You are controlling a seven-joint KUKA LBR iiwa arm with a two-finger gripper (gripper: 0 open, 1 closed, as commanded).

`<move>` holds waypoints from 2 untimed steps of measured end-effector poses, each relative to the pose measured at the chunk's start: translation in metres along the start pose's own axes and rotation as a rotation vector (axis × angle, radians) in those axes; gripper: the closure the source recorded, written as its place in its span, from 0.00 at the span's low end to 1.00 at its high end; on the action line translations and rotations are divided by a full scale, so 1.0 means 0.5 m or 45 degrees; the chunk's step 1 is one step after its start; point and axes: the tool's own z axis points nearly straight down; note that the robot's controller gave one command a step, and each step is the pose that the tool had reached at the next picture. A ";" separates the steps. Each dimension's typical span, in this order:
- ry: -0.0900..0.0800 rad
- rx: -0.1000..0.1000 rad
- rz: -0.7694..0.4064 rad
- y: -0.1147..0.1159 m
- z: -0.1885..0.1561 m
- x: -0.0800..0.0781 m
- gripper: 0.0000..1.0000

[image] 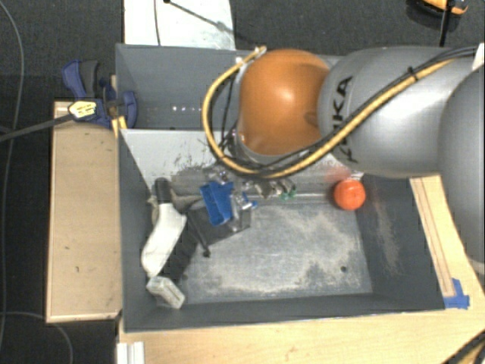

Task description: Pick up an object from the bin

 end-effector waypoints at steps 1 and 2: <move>0.000 0.000 0.001 0.000 0.000 0.000 1.00; -0.002 0.000 -0.018 0.025 -0.059 -0.027 1.00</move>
Offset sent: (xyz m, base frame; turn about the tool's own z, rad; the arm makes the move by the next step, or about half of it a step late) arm 0.0067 0.0222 0.0376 -0.0155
